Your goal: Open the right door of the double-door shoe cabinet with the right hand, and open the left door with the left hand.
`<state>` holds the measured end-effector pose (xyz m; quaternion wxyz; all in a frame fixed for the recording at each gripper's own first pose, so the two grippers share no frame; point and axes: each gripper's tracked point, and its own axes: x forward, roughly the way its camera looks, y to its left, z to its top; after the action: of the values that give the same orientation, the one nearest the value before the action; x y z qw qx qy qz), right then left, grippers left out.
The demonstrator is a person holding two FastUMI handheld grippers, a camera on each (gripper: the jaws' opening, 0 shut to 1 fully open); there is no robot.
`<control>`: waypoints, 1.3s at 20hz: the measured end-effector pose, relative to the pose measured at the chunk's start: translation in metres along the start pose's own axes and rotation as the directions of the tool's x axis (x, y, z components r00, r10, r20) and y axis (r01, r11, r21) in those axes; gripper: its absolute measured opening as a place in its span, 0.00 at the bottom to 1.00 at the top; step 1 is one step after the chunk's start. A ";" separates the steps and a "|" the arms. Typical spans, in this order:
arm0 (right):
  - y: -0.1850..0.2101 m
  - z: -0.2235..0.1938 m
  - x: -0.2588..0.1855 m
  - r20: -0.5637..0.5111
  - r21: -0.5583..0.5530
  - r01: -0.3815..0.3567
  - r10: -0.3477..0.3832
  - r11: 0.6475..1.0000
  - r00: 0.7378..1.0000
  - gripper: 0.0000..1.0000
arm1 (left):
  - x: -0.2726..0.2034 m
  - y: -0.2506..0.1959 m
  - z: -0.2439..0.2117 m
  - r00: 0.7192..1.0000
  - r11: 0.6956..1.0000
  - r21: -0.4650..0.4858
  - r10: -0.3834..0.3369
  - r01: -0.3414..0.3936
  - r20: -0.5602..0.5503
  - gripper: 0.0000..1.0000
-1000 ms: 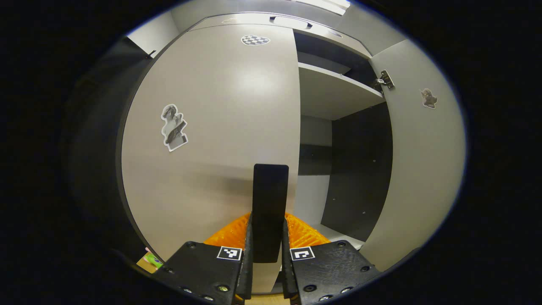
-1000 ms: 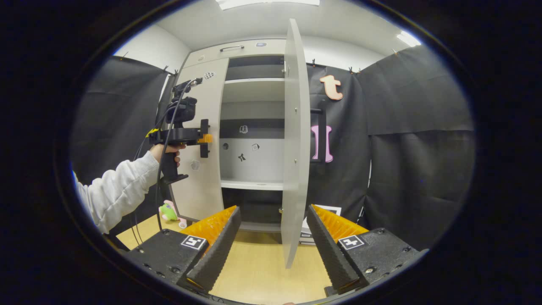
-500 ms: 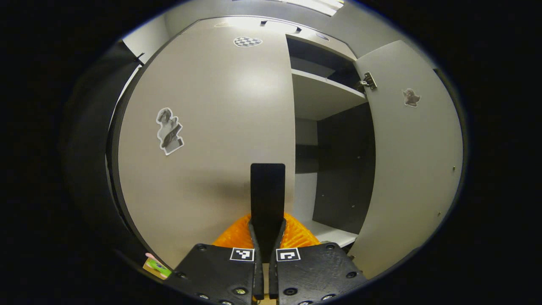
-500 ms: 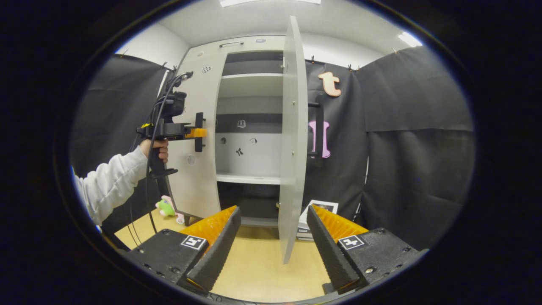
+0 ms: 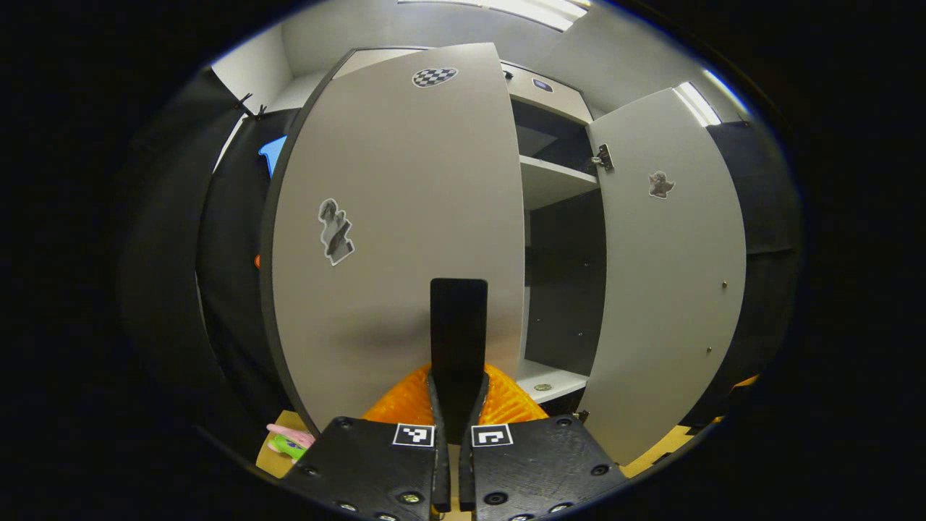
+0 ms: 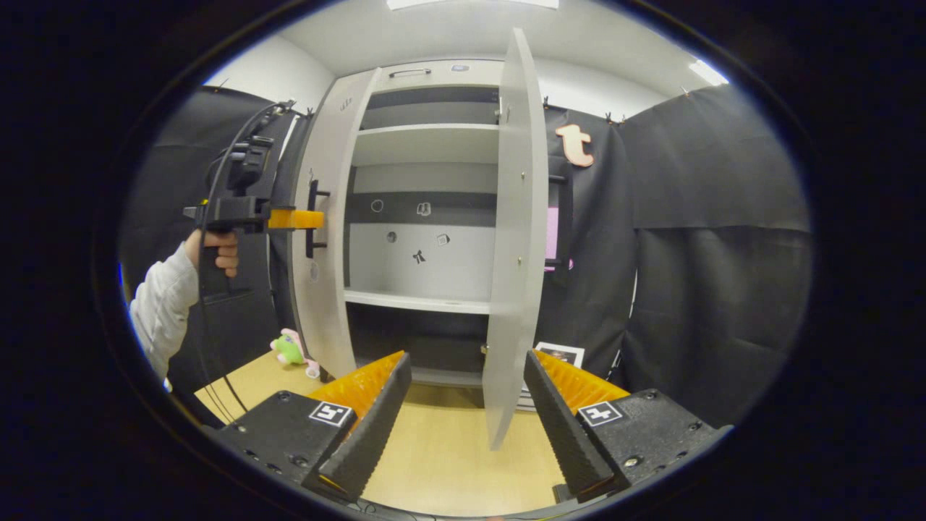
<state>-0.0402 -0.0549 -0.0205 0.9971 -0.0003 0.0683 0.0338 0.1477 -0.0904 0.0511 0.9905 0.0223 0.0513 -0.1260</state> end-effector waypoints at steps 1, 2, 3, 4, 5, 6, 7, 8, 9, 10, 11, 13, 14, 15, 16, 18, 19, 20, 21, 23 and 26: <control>0.000 0.001 0.001 0.002 -0.002 0.003 -0.003 1.000 1.000 0.99 | -0.008 0.004 -0.001 1.000 1.000 0.000 0.008 -0.008 -0.003 0.04; -0.001 -0.001 0.002 0.002 -0.003 0.004 -0.004 1.000 1.000 0.99 | -0.019 0.009 -0.002 1.000 1.000 -0.001 0.018 -0.018 -0.002 0.04; 0.001 -0.002 0.004 0.001 -0.001 0.003 -0.003 1.000 1.000 0.98 | -0.028 0.015 -0.003 0.999 0.999 0.002 0.032 -0.032 0.001 0.04; 0.002 -0.001 0.006 0.000 0.003 0.000 0.000 1.000 1.000 0.99 | -0.039 0.020 -0.001 0.999 0.999 0.011 0.048 -0.048 0.008 0.04; 0.005 -0.001 0.009 -0.001 0.007 -0.004 0.004 1.000 1.000 0.98 | -0.049 0.027 0.000 0.998 0.998 0.018 0.065 -0.065 0.015 0.04; 0.008 -0.002 0.012 -0.002 0.011 -0.011 0.011 1.000 1.000 0.99 | -0.060 0.034 0.003 0.997 0.997 0.019 0.081 -0.081 0.018 0.04; 0.011 -0.002 0.015 -0.007 0.011 -0.020 0.020 1.000 1.000 0.99 | -0.069 0.042 0.003 0.995 0.995 0.015 0.094 -0.094 0.018 0.04; 0.016 -0.002 0.017 -0.010 0.010 -0.029 0.029 1.000 1.000 0.98 | -0.076 0.051 0.002 0.994 0.995 0.010 0.104 -0.104 0.019 0.04; 0.021 0.000 0.020 -0.008 0.008 -0.038 0.038 0.999 0.999 0.97 | -0.081 0.059 0.003 0.993 0.993 0.002 0.114 -0.114 0.019 0.04; 0.025 0.002 0.022 -0.006 0.005 -0.047 0.047 0.999 0.999 0.97 | -0.087 0.066 0.003 0.992 0.992 -0.002 0.128 -0.128 0.020 0.04; 0.029 0.004 0.024 -0.002 0.002 -0.055 0.055 0.999 0.999 0.97 | -0.093 0.073 0.003 0.989 0.989 0.001 0.145 -0.145 0.022 0.03; 0.037 0.002 0.028 -0.002 -0.004 -0.070 0.070 0.998 0.998 0.97 | -0.103 0.087 0.002 0.983 0.983 0.016 0.181 -0.182 0.030 0.03; 0.040 0.002 0.029 -0.003 -0.006 -0.075 0.075 0.997 0.997 0.97 | -0.105 0.094 0.002 0.981 0.981 0.018 0.190 -0.191 0.032 0.03; 0.044 0.002 0.032 -0.005 -0.008 -0.081 0.081 0.997 0.997 0.97 | -0.110 0.100 0.001 0.981 0.981 0.012 0.192 -0.192 0.032 0.03; 0.047 0.002 0.034 -0.006 -0.008 -0.085 0.085 0.996 0.996 0.97 | -0.111 0.106 0.002 0.981 0.981 0.000 0.191 -0.191 0.032 0.02; 0.051 0.002 0.038 -0.006 -0.005 -0.090 0.090 0.996 0.996 0.97 | -0.116 0.118 0.001 0.977 0.977 0.002 0.211 -0.211 0.030 0.02; 0.053 0.003 0.040 -0.005 -0.002 -0.094 0.094 0.996 0.996 0.98 | -0.118 0.125 0.001 0.973 0.973 0.013 0.229 -0.230 0.032 0.00; 0.056 0.002 0.041 -0.006 0.000 -0.096 0.096 0.995 0.995 0.97 | -0.120 0.135 -0.001 0.967 0.967 0.031 0.251 -0.252 0.031 0.00; 0.057 0.001 0.043 -0.009 0.000 -0.096 0.096 0.995 0.995 0.97 | -0.123 0.142 -0.001 0.961 0.961 0.037 0.273 -0.274 0.035 0.00; 0.057 -0.002 0.045 -0.017 -0.001 -0.089 0.089 0.996 0.996 0.99 | -0.126 0.165 -0.001 0.952 0.951 0.031 0.305 -0.306 0.032 0.00; 0.058 -0.005 0.046 -0.029 0.011 -0.084 0.084 0.996 0.996 0.99 | -0.126 0.170 -0.003 0.966 0.967 -0.026 0.256 -0.255 0.038 0.00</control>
<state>0.0011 0.0058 -0.0313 0.9937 0.0069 0.0830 0.0754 0.0690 0.1051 0.0669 0.9994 0.0160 0.0290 0.0028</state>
